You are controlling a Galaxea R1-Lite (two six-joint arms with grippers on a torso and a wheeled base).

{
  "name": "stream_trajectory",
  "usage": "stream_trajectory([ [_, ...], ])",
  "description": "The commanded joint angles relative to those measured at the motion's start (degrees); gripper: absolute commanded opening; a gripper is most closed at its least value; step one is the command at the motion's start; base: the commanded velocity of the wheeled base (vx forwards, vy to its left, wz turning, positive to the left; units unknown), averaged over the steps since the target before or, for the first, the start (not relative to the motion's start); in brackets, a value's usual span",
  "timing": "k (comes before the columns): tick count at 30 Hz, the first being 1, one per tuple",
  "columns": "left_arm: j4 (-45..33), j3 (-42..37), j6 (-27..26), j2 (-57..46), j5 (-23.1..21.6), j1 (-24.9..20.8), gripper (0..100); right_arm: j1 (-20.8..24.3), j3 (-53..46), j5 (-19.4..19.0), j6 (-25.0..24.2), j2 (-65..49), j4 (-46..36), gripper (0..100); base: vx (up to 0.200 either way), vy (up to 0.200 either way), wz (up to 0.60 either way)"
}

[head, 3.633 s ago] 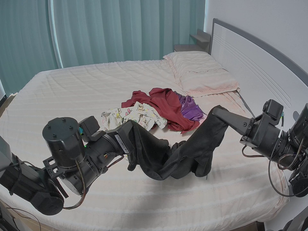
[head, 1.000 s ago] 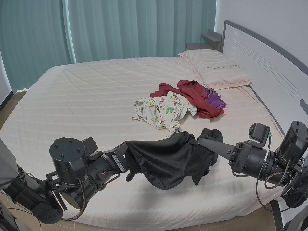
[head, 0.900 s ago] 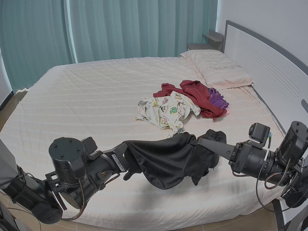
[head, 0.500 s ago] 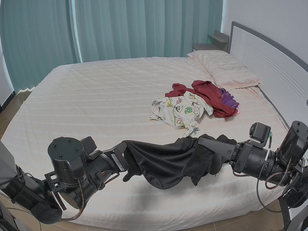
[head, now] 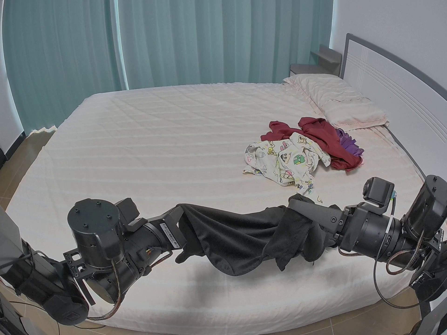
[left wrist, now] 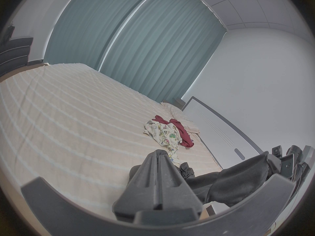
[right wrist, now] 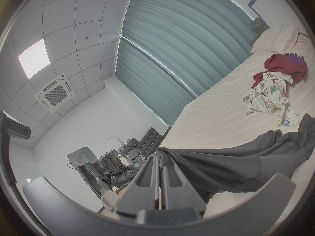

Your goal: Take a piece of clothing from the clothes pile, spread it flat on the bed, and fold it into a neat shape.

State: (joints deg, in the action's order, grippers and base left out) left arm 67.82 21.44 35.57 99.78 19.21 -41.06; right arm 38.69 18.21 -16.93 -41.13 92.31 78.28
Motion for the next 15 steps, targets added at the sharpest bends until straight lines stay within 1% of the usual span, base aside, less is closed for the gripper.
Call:
stream_trajectory([
  [1, 0.0, -0.3, 0.0, 0.1, 0.0, 0.0, 0, 0.4, 0.0, 0.0, 0.0, -0.3, 0.0, 0, 0.0, 0.2, 0.0],
  [11, 0.0, -0.9, 0.1, 0.2, 0.0, 0.0, 0, 0.0, -0.5, 0.0, 0.0, -0.5, 0.0, 0, 0.0, 0.2, 0.0],
  [15, 0.0, -1.8, 0.2, 0.0, 0.0, 0.0, 0, -1.3, -1.0, 0.0, 0.0, -2.0, -0.7, 0, 0.0, 0.0, 0.0],
])
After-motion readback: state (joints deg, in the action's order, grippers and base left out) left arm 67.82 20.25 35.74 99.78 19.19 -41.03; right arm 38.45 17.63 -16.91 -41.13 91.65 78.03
